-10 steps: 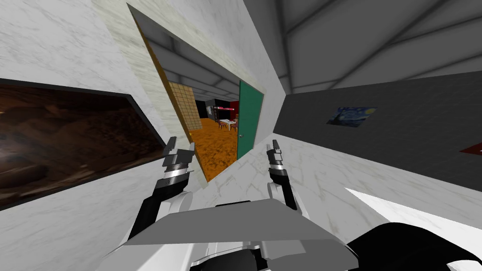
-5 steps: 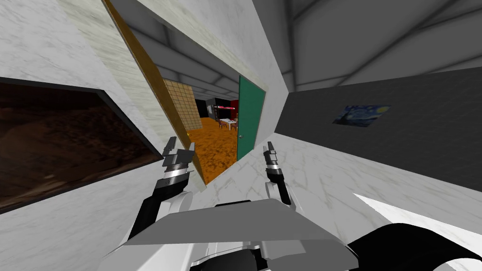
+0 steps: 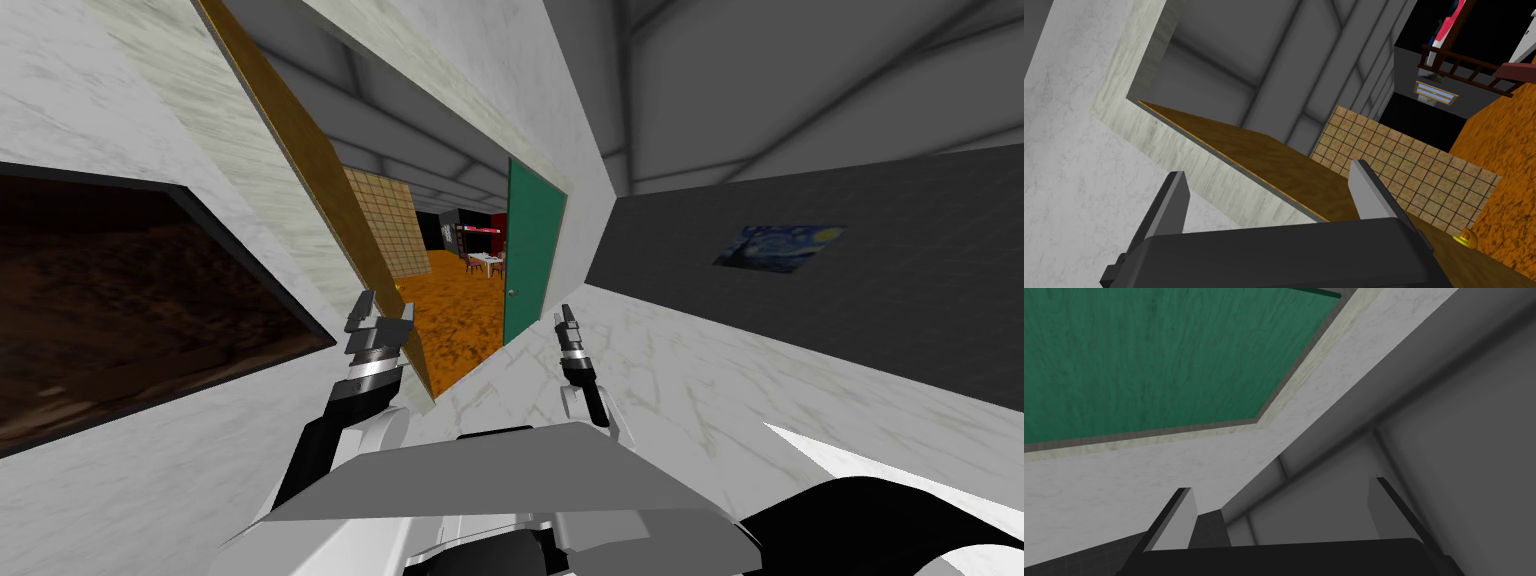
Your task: Push the door open
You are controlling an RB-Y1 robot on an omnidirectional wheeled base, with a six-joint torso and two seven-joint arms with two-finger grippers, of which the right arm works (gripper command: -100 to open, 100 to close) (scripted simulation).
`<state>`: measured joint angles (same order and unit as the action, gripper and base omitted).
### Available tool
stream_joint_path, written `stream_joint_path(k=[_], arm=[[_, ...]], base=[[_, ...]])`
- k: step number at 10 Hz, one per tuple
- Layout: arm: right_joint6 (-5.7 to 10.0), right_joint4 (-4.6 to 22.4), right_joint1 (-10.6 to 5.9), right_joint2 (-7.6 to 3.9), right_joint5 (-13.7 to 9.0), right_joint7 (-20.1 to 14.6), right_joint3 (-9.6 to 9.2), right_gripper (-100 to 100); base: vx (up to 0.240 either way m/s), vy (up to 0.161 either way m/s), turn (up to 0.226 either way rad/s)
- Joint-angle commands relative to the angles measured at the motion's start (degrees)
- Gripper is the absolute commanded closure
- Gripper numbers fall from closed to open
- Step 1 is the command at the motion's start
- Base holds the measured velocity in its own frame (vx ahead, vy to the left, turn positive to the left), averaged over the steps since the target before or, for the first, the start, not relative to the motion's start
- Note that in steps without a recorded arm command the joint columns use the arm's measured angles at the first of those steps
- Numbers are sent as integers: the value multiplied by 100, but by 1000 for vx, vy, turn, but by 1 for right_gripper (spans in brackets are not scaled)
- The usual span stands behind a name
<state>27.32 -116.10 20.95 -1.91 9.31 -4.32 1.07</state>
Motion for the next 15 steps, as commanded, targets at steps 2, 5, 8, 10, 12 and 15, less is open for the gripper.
stream_joint_path(k=[2,5,8,10,12,15], arm=[[122,427,-154,-71,97,-81,-53,-100],[234,833,-314,-134,174,-156,-81,-100],[356,1279,-489,-186,259,-238,-112,-100],[438,1578,-606,-220,316,-293,-133,-100],[524,1891,-729,-246,376,-351,-155,-100],[654,2368,-916,-282,466,-438,-188,-100]], base=[[119,-54,42],[110,-68,27],[92,-45,28],[92,-52,32],[95,-61,34],[97,-60,33]])
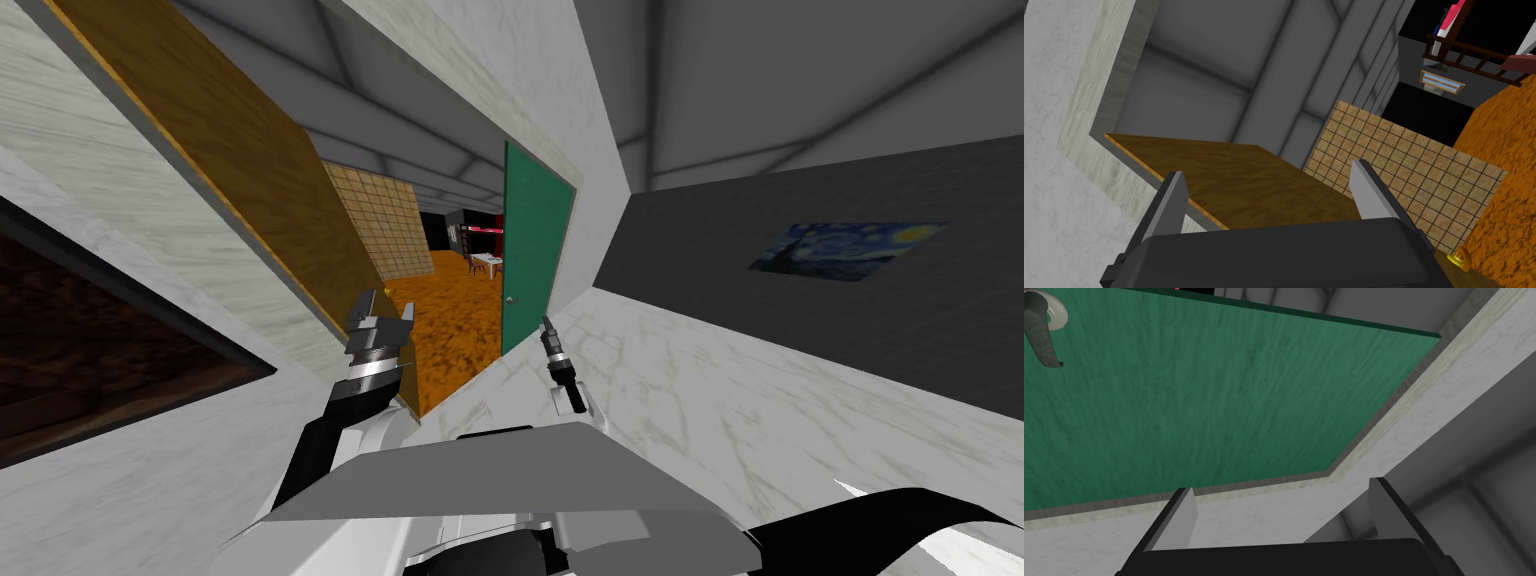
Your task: Push the door open
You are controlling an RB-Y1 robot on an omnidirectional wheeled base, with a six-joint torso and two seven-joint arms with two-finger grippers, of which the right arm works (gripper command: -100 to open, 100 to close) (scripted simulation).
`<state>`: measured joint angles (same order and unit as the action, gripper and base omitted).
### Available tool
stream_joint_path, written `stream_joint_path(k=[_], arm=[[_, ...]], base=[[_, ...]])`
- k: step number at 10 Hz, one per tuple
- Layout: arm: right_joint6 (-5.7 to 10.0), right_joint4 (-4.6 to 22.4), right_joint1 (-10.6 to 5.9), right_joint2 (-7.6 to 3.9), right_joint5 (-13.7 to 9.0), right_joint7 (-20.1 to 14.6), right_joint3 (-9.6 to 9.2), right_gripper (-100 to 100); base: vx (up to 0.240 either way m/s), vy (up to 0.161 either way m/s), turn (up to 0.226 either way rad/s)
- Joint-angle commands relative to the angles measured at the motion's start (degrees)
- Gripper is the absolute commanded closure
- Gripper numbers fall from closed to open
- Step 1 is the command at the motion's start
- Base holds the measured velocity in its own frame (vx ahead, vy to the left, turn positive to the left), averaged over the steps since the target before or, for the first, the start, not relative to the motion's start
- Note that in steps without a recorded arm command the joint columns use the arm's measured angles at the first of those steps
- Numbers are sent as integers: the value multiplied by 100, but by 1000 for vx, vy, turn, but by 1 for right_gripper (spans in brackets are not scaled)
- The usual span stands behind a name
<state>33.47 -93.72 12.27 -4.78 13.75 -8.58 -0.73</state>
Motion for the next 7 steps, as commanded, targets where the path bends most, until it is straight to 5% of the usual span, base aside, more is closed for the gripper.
stream_joint_path(k=[1,7], arm=[[82,286,-110,-7,53,-42,-20,-100],[352,1240,-495,-42,240,-223,-88,-100]], base=[[99,-53,34],[94,-65,34]])
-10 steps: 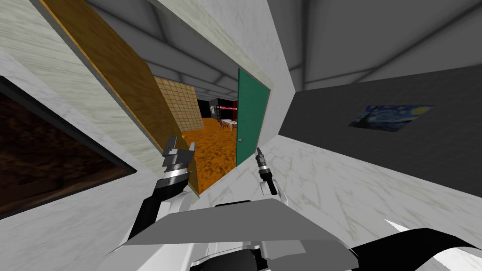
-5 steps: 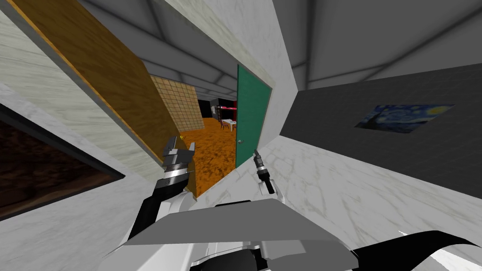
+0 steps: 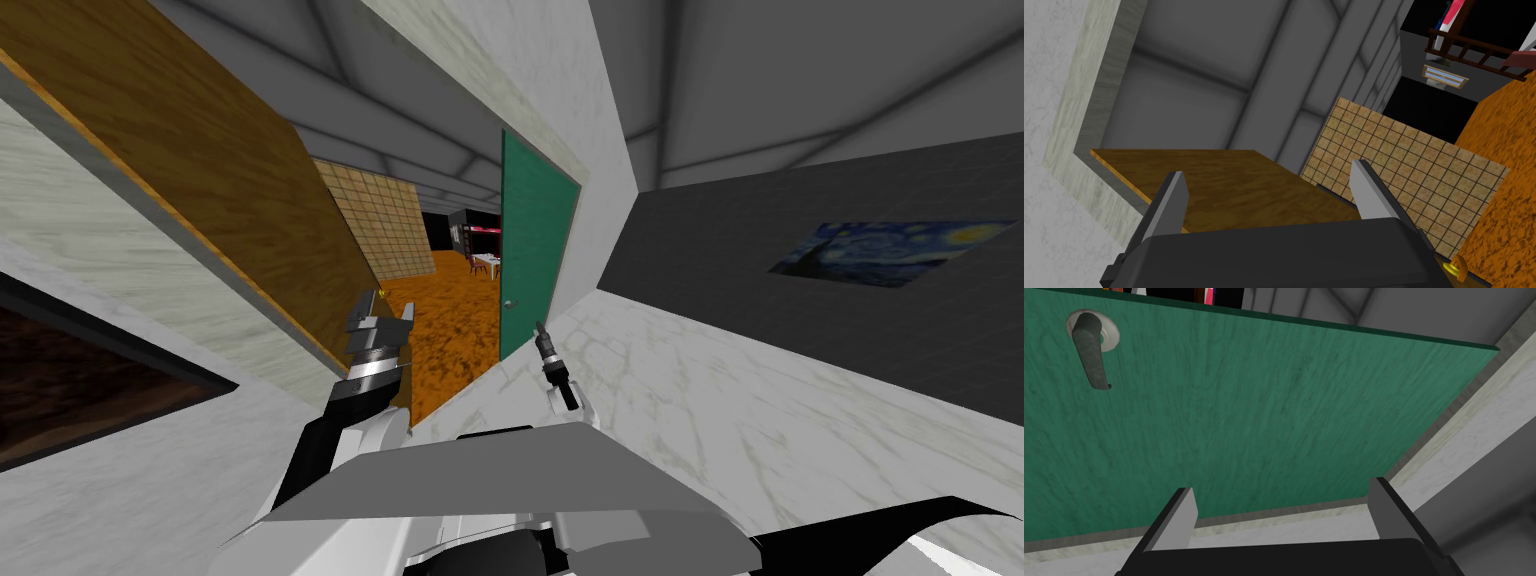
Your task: Push the door open
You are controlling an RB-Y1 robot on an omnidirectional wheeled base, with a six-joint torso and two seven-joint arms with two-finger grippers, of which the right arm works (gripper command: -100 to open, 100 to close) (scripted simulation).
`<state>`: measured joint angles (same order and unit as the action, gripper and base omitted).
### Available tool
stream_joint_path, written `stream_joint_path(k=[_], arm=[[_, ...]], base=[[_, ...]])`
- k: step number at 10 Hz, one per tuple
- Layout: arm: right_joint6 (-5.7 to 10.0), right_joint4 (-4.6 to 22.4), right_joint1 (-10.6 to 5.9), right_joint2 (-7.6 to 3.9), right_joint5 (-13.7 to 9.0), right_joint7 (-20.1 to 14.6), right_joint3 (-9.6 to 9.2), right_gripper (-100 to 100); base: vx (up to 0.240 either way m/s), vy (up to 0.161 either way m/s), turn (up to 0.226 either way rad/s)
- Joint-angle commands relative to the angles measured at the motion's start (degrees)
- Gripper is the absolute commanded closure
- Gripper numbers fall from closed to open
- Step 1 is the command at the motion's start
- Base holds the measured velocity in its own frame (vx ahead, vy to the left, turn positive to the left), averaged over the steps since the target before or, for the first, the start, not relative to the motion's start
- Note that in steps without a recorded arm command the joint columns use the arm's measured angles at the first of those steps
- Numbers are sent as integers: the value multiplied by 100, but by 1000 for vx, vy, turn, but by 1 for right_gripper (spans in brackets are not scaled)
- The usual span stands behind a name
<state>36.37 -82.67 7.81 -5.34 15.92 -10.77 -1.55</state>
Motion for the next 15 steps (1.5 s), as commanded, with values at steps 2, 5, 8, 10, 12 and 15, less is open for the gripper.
stream_joint_path(k=[2,5,8,10,12,15], arm=[[107,331,-113,12,54,-34,-18,-100],[242,822,-306,9,147,-124,-52,-100],[374,1303,-494,16,238,-213,-86,-100],[417,1462,-557,20,269,-242,-97,-100],[504,1780,-682,27,329,-301,-119,-100],[587,2080,-799,43,386,-356,-140,-100]], base=[[56,-38,15],[79,-52,35],[101,-67,35],[79,-65,22],[58,-29,25],[74,-55,26]])
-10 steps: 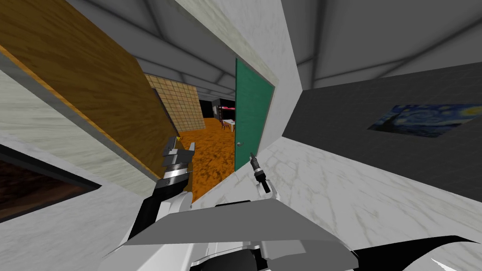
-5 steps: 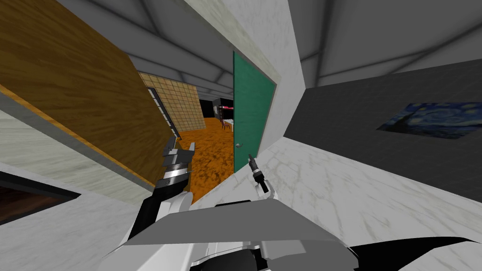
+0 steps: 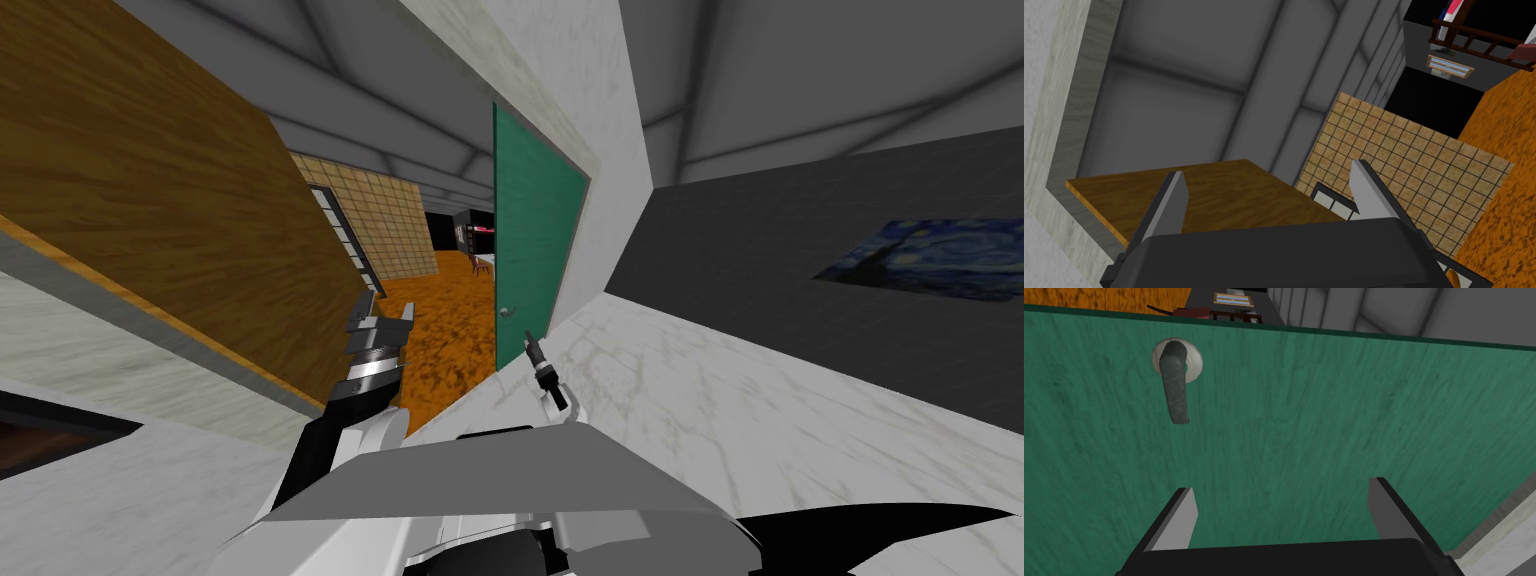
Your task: Push the door open
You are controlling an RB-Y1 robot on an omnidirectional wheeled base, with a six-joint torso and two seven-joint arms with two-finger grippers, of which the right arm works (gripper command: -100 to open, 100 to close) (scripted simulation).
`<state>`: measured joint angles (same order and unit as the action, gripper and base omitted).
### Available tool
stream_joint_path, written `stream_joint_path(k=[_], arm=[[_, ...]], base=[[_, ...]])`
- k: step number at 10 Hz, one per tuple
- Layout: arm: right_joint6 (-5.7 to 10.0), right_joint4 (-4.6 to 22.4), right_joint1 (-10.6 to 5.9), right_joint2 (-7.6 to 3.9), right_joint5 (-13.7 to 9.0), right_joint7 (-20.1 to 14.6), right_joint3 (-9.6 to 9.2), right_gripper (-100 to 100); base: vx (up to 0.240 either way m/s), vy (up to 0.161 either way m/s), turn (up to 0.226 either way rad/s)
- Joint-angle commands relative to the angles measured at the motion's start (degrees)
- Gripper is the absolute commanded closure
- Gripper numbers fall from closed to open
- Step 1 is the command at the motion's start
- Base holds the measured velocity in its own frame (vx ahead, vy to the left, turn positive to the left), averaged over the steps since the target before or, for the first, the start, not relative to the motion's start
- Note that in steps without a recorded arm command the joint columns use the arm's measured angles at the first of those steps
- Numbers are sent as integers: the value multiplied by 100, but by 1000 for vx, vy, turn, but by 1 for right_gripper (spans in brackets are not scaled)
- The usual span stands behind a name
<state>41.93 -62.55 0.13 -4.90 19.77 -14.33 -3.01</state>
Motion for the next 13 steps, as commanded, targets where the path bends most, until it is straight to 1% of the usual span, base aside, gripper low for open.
stream_joint_path(k=[1,8,13], arm=[[72,218,-91,8,29,-28,-4,-100],[341,1200,-476,81,216,-208,-72,-100],[504,1798,-710,149,330,-318,-114,-100]], base=[[59,-49,15],[87,-57,29],[89,-56,26]])
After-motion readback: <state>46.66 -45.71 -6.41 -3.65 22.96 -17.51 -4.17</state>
